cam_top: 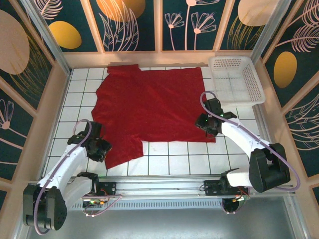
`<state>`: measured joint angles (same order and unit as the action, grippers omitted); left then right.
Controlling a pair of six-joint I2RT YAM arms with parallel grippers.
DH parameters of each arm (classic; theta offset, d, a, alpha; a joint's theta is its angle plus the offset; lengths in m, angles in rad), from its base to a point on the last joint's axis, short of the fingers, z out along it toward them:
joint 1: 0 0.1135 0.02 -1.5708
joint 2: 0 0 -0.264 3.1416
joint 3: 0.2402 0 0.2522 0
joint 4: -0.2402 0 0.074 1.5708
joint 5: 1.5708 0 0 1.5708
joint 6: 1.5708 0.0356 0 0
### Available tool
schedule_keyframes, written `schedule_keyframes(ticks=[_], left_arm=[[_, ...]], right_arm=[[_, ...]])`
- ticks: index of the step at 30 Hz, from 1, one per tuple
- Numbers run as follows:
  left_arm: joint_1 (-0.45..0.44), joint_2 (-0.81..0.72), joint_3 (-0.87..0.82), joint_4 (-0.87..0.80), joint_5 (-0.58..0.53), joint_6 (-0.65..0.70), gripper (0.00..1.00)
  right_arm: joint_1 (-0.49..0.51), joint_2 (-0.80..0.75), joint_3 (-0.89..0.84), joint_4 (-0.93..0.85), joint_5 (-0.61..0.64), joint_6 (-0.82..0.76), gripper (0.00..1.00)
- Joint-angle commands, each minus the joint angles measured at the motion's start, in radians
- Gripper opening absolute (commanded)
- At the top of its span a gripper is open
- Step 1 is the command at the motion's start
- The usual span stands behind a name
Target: Fold and stack the t-shirts
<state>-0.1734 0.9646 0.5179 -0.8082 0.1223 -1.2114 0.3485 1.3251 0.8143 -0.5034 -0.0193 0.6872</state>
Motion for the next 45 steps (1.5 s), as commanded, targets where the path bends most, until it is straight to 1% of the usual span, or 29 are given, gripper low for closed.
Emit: schedule_keyframes(ticks=[1, 4, 8, 12, 14, 15, 16, 19, 20, 21, 23, 25, 29, 33, 39, 41, 45], left_arm=[[-0.027, -0.019, -0.042, -0.092, 0.014, -0.065, 0.42], [-0.033, -0.028, -0.063, -0.087, 0.017, -0.087, 0.43], [-0.041, 0.000, -0.083, -0.067, 0.023, -0.097, 0.43], [-0.050, 0.038, -0.118, 0.031, 0.045, -0.122, 0.42], [-0.059, 0.071, -0.127, 0.082, 0.048, -0.136, 0.39], [-0.060, 0.083, -0.130, 0.103, 0.050, -0.141, 0.37], [-0.061, 0.099, -0.134, 0.128, 0.050, -0.147, 0.32], [-0.061, 0.099, -0.155, 0.194, 0.048, -0.187, 0.09], [-0.061, 0.074, -0.169, 0.210, 0.049, -0.214, 0.03], [-0.061, 0.047, -0.182, 0.216, 0.051, -0.240, 0.00], [-0.061, -0.011, -0.195, 0.199, 0.041, -0.294, 0.00], [-0.061, -0.048, -0.191, 0.167, 0.030, -0.323, 0.00], [-0.061, -0.086, -0.165, 0.134, 0.013, -0.345, 0.00], [-0.061, -0.076, -0.128, 0.139, 0.007, -0.350, 0.00], [-0.061, -0.014, -0.046, 0.150, -0.010, -0.325, 0.00], [-0.061, 0.005, -0.020, 0.152, -0.016, -0.315, 0.00], [-0.061, 0.033, 0.036, 0.160, -0.030, -0.308, 0.00]], right_arm=[[0.019, 0.017, 0.034, -0.032, 0.009, 0.014, 0.44], [0.028, 0.015, 0.038, -0.043, 0.010, 0.021, 0.44], [0.027, -0.008, 0.021, -0.063, 0.016, 0.036, 0.44], [0.021, -0.036, -0.023, -0.087, 0.031, 0.077, 0.44], [-0.001, -0.059, -0.065, -0.074, 0.032, 0.098, 0.45], [-0.014, -0.068, -0.081, -0.071, 0.032, 0.106, 0.45], [-0.037, -0.078, -0.100, -0.065, 0.029, 0.110, 0.45], [-0.141, -0.104, -0.168, -0.027, -0.018, 0.113, 0.45], [-0.193, -0.110, -0.190, -0.009, -0.042, 0.109, 0.45], [-0.226, -0.110, -0.200, -0.001, -0.052, 0.103, 0.45], [-0.257, -0.103, -0.202, -0.001, -0.048, 0.090, 0.45], [-0.264, -0.090, -0.203, -0.006, -0.045, 0.090, 0.44], [-0.264, -0.080, -0.227, -0.010, -0.047, 0.103, 0.43], [-0.264, -0.067, -0.240, 0.008, -0.054, 0.110, 0.40], [-0.264, -0.028, -0.251, 0.045, -0.068, 0.120, 0.36], [-0.265, -0.011, -0.256, 0.064, -0.072, 0.124, 0.31], [-0.264, 0.012, -0.248, 0.091, -0.081, 0.123, 0.09]])
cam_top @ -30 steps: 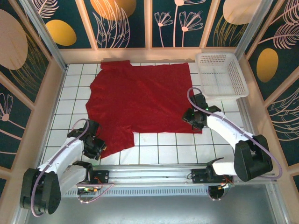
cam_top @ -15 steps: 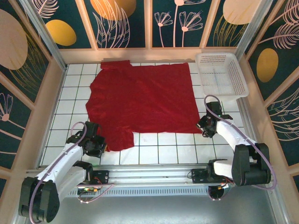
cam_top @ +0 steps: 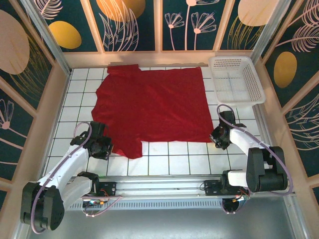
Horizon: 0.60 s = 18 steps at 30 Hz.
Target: Fold and stack the t-shirts
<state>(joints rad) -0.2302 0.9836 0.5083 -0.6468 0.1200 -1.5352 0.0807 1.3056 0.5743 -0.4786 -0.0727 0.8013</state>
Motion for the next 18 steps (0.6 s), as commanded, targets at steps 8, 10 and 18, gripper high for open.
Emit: schedule_keyframes(ticks=[8, 10, 18], left_arm=[[-0.004, 0.143, 0.251, 0.076, -0.093, 0.097, 0.00], [-0.004, 0.193, 0.304, 0.111, -0.096, 0.117, 0.00], [0.016, 0.335, 0.502, 0.204, -0.129, 0.186, 0.00]], right_arm=[[0.057, -0.003, 0.145, -0.030, 0.035, -0.022, 0.00], [0.070, 0.011, 0.193, -0.054, 0.044, -0.025, 0.00], [0.075, 0.103, 0.363, -0.092, 0.058, -0.029, 0.00]])
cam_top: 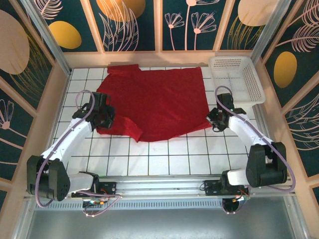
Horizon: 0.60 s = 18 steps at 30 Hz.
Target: Fold and stack the t-shirts
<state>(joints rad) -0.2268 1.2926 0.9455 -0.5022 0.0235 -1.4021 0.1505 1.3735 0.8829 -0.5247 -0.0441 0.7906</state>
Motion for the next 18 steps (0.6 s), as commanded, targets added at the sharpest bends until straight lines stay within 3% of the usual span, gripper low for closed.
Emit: schedule_keyframes(ticks=[1, 9, 18], left_arm=[[0.020, 0.045, 0.083, 0.078, -0.029, 0.064, 0.00], [0.080, 0.172, 0.208, 0.108, -0.020, 0.162, 0.00], [0.122, 0.217, 0.257, 0.147, -0.035, 0.213, 0.00]], right_arm=[[0.005, 0.050, 0.072, -0.046, 0.030, -0.020, 0.00], [0.007, 0.172, 0.208, -0.039, 0.047, -0.021, 0.00], [0.006, 0.294, 0.326, -0.045, 0.088, -0.023, 0.00]])
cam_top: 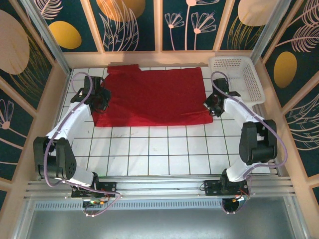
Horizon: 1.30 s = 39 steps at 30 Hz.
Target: Fold and stack the t-shirts
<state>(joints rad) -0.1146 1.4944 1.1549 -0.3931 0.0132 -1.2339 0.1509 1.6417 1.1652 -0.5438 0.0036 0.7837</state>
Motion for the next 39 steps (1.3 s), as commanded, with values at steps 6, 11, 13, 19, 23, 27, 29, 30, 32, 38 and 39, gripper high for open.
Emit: schedule_keyframes(ticks=[6, 11, 13, 19, 23, 27, 29, 30, 32, 38, 39], left_arm=[[0.019, 0.003, 0.077, -0.034, -0.093, 0.059, 0.00], [0.024, -0.024, 0.045, -0.037, -0.119, 0.064, 0.00], [0.028, -0.006, 0.051, -0.036, -0.107, 0.069, 0.00], [0.039, 0.057, 0.086, -0.025, -0.131, 0.120, 0.00], [0.053, 0.115, 0.105, 0.000, -0.131, 0.143, 0.00], [0.058, 0.176, 0.140, 0.040, -0.124, 0.160, 0.00], [0.058, 0.204, 0.164, 0.045, -0.127, 0.167, 0.00], [0.059, 0.214, 0.177, 0.044, -0.132, 0.171, 0.00], [0.059, 0.252, 0.199, 0.029, -0.147, 0.175, 0.00], [0.062, 0.291, 0.219, 0.016, -0.191, 0.186, 0.00], [0.064, 0.301, 0.221, 0.018, -0.186, 0.193, 0.00]], right_arm=[[0.004, 0.066, 0.091, -0.038, 0.085, -0.012, 0.00], [0.005, 0.088, 0.104, -0.028, 0.077, -0.012, 0.00], [0.006, 0.103, 0.112, -0.018, 0.067, -0.013, 0.00], [0.005, 0.149, 0.149, -0.014, 0.078, -0.022, 0.00], [0.004, 0.191, 0.182, -0.007, 0.075, -0.033, 0.00], [0.004, 0.233, 0.228, -0.008, 0.081, -0.042, 0.00], [0.004, 0.253, 0.246, -0.009, 0.085, -0.045, 0.00], [0.005, 0.264, 0.256, -0.012, 0.087, -0.047, 0.00], [0.004, 0.284, 0.274, -0.015, 0.090, -0.049, 0.00], [-0.002, 0.331, 0.309, -0.002, 0.089, -0.062, 0.00], [-0.001, 0.335, 0.317, 0.001, 0.087, -0.067, 0.00]])
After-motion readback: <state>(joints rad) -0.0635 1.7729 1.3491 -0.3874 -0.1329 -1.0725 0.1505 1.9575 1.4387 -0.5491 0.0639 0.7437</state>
